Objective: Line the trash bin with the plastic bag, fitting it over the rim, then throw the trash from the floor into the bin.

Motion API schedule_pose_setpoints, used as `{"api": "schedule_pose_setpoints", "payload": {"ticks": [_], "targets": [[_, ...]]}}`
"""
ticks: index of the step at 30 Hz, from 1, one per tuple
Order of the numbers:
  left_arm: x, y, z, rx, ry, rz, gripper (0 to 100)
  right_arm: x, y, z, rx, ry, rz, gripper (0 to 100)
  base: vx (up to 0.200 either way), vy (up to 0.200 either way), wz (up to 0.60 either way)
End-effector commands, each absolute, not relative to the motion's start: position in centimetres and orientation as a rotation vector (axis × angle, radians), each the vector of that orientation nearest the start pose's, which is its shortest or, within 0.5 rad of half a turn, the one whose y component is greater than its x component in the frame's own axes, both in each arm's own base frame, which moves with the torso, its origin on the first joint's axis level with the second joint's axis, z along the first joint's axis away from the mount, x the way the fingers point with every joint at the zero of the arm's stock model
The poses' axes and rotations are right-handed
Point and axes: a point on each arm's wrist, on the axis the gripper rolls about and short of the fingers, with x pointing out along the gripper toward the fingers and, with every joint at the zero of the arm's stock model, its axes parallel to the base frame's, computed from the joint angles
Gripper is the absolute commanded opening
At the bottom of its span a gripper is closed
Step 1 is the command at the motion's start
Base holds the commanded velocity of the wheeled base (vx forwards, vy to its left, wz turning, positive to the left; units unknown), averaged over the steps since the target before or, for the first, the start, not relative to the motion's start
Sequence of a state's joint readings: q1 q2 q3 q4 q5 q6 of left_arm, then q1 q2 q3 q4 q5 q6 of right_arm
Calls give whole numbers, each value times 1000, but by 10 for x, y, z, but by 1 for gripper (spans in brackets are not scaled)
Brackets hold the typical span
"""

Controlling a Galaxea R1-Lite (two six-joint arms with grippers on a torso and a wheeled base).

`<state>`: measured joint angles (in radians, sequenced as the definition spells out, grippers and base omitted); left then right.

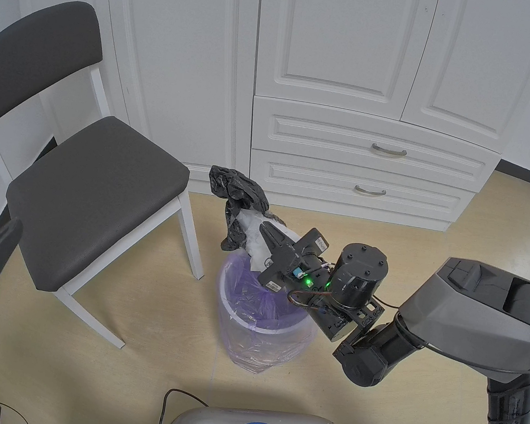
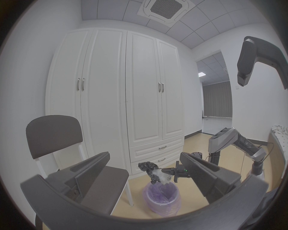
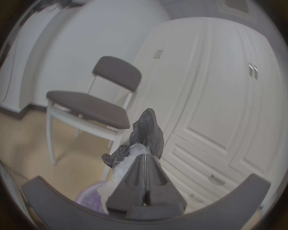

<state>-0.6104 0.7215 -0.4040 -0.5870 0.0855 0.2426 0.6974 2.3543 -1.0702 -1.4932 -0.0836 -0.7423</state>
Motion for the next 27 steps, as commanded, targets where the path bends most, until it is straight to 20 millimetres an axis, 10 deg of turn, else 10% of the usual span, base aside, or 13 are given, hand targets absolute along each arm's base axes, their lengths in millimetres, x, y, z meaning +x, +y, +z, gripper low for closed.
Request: {"api": "schedule_pose_setpoints", "payload": {"ticks": [1,27], "targets": [[41,-26,251,122,-384,-477,100,317,278,129,-871,-508,567,0,0,0,0],[29,-20,255,169,-464,-509,100,321,230,210,-2106,-142,956,0,0,0,0]]}}
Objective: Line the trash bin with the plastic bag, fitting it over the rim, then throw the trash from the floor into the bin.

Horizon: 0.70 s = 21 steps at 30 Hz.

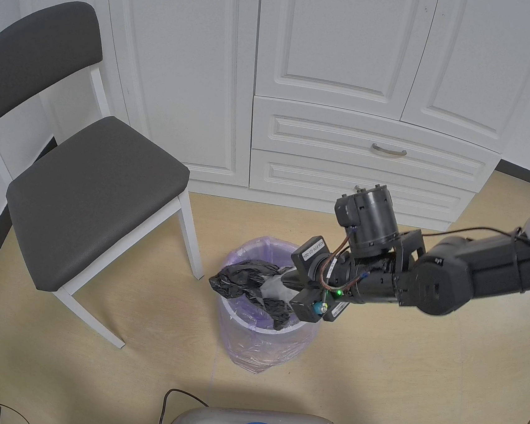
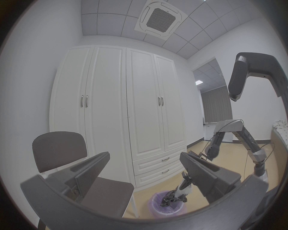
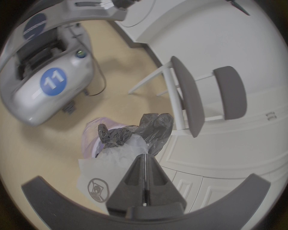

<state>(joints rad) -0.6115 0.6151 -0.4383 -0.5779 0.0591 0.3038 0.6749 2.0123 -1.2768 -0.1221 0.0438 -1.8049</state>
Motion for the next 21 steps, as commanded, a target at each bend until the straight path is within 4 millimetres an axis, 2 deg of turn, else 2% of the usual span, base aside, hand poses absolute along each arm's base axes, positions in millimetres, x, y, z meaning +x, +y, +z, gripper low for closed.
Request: {"api": "schedule_pose_setpoints", "payload": {"ticks": [1,5,7,12,21], "targets": [[29,-20,256,170,-470,-520,100,324,228,212,-2145,-100,967,0,0,0,0],[27,-19,257,167,-479,-526,100,334,230,210,-2197,-19,1007,0,0,0,0],[27,-19,257,167,-482,-527,100,352,234,203,-2195,1,1003,0,0,0,0],[27,-19,257,168,-481,-529,100,377,238,191,-2186,17,977,0,0,0,0],[28,-20,256,171,-473,-532,100,383,233,197,-2172,19,946,0,0,0,0]]}}
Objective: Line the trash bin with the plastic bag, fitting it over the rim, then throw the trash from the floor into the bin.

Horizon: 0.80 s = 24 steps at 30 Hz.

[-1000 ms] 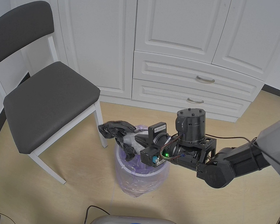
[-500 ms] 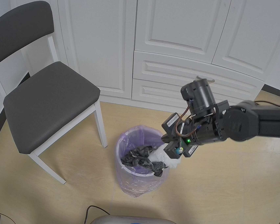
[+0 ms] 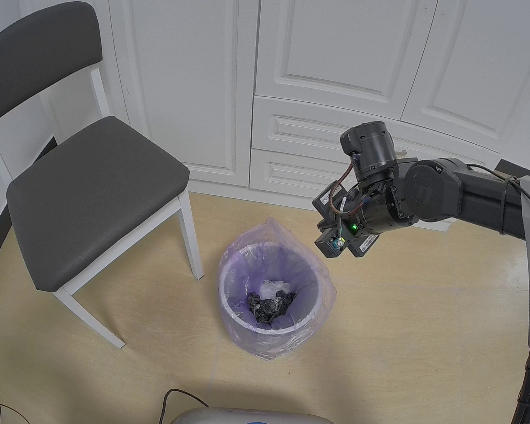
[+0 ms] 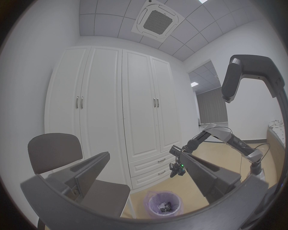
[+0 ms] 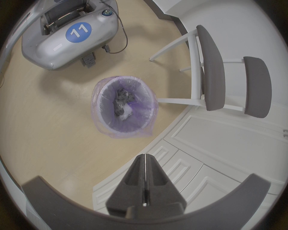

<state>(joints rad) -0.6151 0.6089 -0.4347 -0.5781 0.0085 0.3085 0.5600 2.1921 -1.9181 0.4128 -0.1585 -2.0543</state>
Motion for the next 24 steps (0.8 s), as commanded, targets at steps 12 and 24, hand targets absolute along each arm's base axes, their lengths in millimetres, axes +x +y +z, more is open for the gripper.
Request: {"api": "schedule_pose_setpoints", "payload": {"ticks": [12,24], "targets": [[29,-20,255,172,-469,-533,100,382,234,199,-2146,-25,965,0,0,0,0],[29,-20,255,172,-470,-532,100,380,240,197,-2114,-46,974,0,0,0,0]]}}
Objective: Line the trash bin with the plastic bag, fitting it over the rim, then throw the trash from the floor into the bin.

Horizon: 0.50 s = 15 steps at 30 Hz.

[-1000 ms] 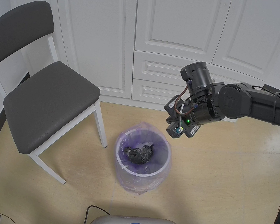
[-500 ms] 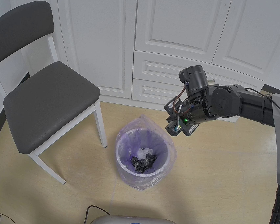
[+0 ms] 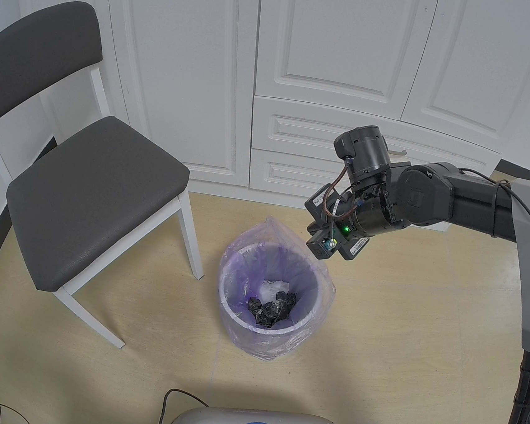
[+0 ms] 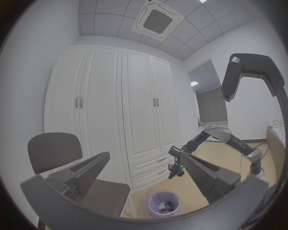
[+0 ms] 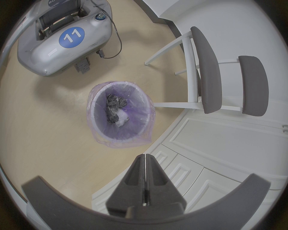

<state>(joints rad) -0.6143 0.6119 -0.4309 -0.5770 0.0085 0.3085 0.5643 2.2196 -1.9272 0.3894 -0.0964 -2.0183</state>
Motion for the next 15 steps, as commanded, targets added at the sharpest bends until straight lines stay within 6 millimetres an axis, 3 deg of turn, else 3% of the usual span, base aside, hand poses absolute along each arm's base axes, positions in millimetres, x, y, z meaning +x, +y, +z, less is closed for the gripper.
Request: {"api": "schedule_pose_setpoints", "payload": {"ticks": [1,9,10,15], "targets": [[28,-20,255,171,-471,-532,100,380,240,197,-2114,-46,974,0,0,0,0],[28,-20,255,171,-473,-532,100,380,241,196,-2115,-45,978,0,0,0,0],[28,-20,255,171,-473,-532,100,379,241,197,-2116,-45,975,100,0,0,0],[29,-20,255,172,-470,-532,100,380,241,194,-2112,-45,983,100,0,0,0]]}}
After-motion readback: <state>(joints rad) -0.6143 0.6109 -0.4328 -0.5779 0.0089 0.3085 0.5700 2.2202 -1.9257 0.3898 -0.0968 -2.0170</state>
